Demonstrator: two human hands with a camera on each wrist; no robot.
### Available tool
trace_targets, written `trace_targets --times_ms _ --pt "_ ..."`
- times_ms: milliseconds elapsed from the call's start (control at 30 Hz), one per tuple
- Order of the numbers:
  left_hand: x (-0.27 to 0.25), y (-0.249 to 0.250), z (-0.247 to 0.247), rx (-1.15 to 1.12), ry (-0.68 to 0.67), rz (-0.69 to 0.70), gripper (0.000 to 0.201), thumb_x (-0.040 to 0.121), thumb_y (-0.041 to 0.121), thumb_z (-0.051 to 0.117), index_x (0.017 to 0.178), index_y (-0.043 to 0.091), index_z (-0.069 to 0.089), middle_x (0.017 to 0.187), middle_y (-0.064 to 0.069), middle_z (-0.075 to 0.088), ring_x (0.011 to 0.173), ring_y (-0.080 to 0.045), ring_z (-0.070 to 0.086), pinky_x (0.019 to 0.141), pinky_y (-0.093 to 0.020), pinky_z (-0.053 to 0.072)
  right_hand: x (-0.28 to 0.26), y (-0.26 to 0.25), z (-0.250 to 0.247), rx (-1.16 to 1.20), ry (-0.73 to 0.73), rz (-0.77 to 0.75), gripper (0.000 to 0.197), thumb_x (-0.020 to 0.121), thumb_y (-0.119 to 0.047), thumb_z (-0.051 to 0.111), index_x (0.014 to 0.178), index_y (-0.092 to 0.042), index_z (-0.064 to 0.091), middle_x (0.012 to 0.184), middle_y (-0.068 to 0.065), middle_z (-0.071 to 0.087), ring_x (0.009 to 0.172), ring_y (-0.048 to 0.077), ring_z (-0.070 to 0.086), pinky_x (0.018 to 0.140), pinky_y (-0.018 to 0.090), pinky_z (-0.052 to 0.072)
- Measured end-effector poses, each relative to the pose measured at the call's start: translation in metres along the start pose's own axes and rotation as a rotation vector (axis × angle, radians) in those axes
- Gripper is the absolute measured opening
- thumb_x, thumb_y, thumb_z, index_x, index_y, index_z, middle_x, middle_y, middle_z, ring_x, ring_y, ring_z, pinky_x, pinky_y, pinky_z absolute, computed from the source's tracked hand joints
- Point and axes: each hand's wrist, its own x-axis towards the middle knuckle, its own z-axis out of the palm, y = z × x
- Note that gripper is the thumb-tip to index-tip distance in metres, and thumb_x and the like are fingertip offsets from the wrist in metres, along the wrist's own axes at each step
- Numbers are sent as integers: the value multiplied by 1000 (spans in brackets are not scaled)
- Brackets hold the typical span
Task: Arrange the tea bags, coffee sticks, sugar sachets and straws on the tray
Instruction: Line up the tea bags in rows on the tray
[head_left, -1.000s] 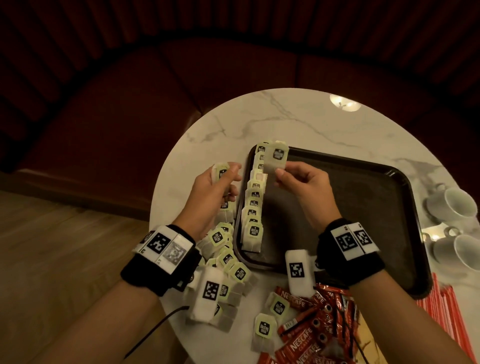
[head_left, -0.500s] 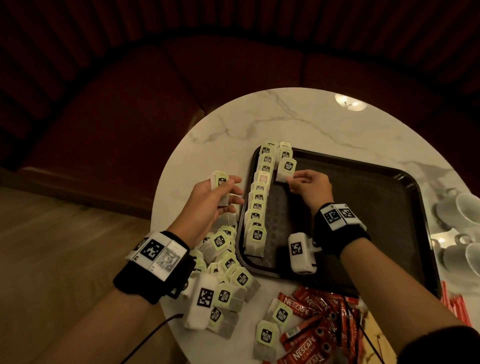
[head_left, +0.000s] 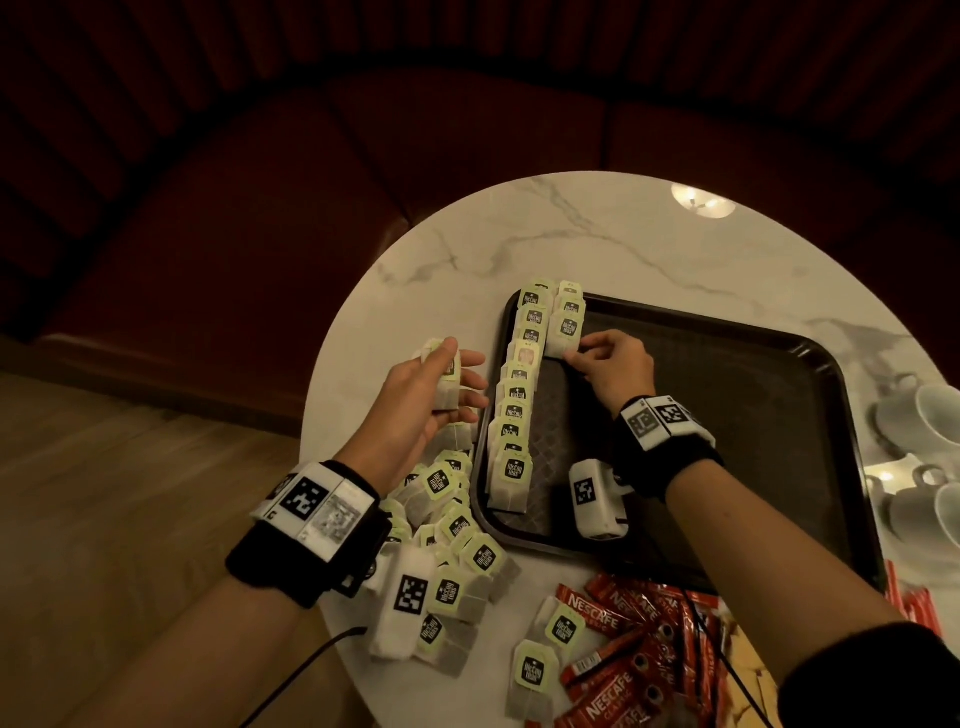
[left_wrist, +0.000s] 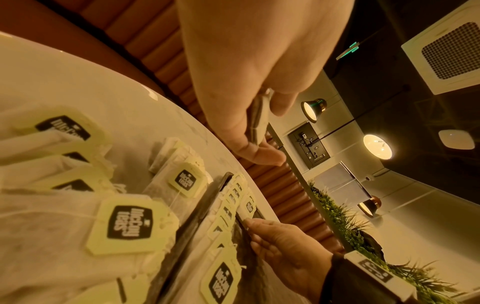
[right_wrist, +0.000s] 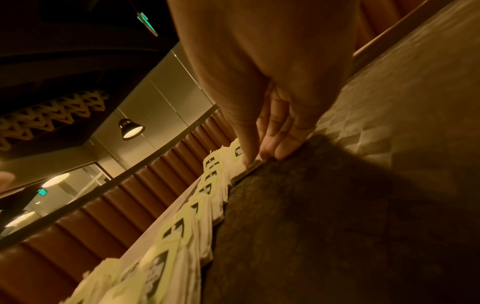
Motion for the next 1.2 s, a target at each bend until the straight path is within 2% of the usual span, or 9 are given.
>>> trace_targets --times_ms 200,333,533,600,700,800,933,1067,1200 --pt "-2 1 -1 -59 -6 3 45 103 35 37 113 -2 61 81 -10 64 69 -17 63 62 -23 54 -7 -4 -8 36 8 -23 24 83 -20 78 102 -13 67 86 0 69 84 16 66 91 39 56" --pt "-3 2 2 -107 -25 25 40 105 27 35 114 -2 60 86 -11 64 75 -17 67 74 -27 59 -31 -25 -16 85 -14 -166 17 87 -21 74 102 -19 66 87 -3 67 86 13 65 84 30 54" --pt "-6 5 10 0 -81 81 37 105 33 31 120 20 62 105 -1 69 99 -12 67 86 -28 54 -90 -59 -21 204 -326 -344 14 94 -25 65 104 -19 71 99 -6 71 94 3 66 84 17 51" --pt "-8 6 12 26 -125 99 39 105 35 28 125 23 60 108 4 71 102 -8 66 87 -28 51 -101 -64 -20 221 -456 -382 20 96 -24 62 112 -15 71 107 -6 72 100 5 66 89 19 52" --pt "-10 6 12 27 -177 120 42 104 37 27 132 24 56 117 0 68 113 -16 63 97 -35 48 -110 -67 -18 275 -533 -399 22 94 -15 64 113 -6 69 119 1 70 109 9 66 94 25 52" --pt "-12 7 13 53 -173 156 40 102 38 32 130 23 57 121 -4 67 114 -18 62 95 -38 52 -113 -65 -18 363 -488 -412 17 92 -6 65 108 -3 70 114 3 71 107 11 68 91 25 53" --pt "-12 6 10 85 -70 280 22 93 30 54 108 17 65 98 8 71 94 -6 66 79 -28 54 -112 -62 -24 378 -362 -431 17 90 -8 68 106 -4 71 103 5 74 100 16 70 92 28 54" --pt "-6 5 5 59 23 364 12 83 22 67 93 17 64 83 13 68 85 -6 63 77 -28 53 -111 -61 -26 384 -311 -421 15 89 -8 69 104 -6 72 100 4 75 99 15 70 90 26 54" --pt "-6 5 7 87 -8 385 15 76 25 70 88 18 67 81 12 69 84 -6 63 79 -28 52 -114 -59 -29 387 -293 -395 11 90 -13 69 99 -10 74 95 1 75 94 11 70 84 21 53"
